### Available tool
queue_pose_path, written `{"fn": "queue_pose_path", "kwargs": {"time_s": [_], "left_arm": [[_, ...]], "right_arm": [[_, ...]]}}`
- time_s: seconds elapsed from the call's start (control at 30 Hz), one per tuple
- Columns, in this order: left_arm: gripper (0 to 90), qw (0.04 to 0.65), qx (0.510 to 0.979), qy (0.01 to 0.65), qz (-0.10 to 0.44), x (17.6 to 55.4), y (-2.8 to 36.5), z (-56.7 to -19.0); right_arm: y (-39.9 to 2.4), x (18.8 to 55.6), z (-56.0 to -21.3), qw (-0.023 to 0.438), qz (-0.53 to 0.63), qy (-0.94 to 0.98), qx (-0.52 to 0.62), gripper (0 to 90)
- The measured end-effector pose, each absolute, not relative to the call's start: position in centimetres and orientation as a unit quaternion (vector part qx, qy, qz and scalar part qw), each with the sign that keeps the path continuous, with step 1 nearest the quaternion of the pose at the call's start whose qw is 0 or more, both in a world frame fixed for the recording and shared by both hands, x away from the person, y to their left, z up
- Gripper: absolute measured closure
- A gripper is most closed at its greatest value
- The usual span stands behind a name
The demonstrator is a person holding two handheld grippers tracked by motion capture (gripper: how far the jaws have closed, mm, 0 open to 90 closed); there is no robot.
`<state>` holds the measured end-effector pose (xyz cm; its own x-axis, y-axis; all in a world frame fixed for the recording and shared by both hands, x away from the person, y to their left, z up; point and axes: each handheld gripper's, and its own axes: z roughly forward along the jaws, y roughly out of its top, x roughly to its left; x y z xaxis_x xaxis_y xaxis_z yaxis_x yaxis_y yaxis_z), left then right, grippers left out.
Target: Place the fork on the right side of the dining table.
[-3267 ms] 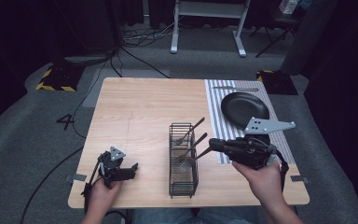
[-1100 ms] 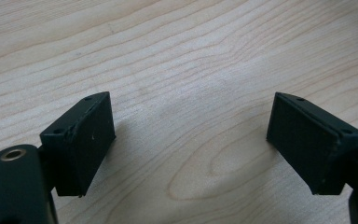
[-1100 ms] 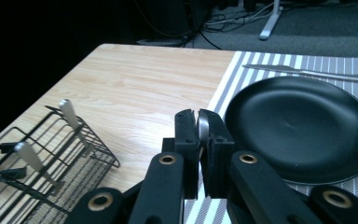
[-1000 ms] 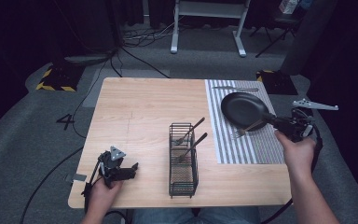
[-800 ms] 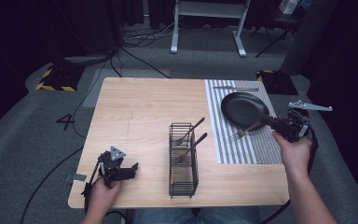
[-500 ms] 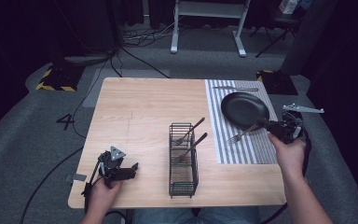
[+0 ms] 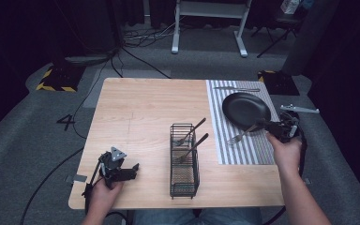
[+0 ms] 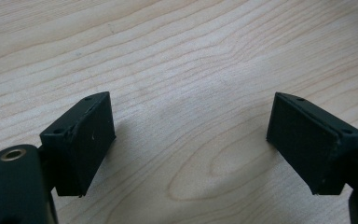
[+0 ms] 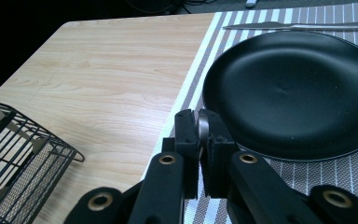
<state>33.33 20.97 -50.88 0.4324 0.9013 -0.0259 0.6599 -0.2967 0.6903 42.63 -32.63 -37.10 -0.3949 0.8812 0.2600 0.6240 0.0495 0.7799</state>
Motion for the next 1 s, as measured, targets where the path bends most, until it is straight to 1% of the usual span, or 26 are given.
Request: {"fn": "queue_pose_path", "kwargs": {"time_s": [0.6, 0.67, 0.73, 0.97, 1.0], "left_arm": [[15.2, 0.321, 0.783, 0.498, 0.188, 33.3, 21.0, -50.9], [15.2, 0.321, 0.783, 0.498, 0.188, 33.3, 21.0, -50.9], [15.2, 0.321, 0.783, 0.498, 0.188, 33.3, 21.0, -50.9], [15.2, 0.321, 0.783, 0.498, 0.188, 33.3, 21.0, -50.9], [15.2, 0.321, 0.783, 0.498, 0.188, 33.3, 21.0, -50.9]], "right_arm": [[-32.9, 43.1, -37.6, 0.133, 0.433, 0.706, 0.544, 85.5], [-33.1, 43.1, -37.6, 0.133, 0.432, 0.705, 0.546, 84.5], [-33.2, 43.2, -37.6, 0.130, 0.431, 0.704, 0.549, 81.5], [-34.2, 43.5, -38.0, 0.127, 0.428, 0.698, 0.560, 77.2], [-34.5, 43.6, -38.1, 0.125, 0.427, 0.696, 0.564, 74.7]]}}
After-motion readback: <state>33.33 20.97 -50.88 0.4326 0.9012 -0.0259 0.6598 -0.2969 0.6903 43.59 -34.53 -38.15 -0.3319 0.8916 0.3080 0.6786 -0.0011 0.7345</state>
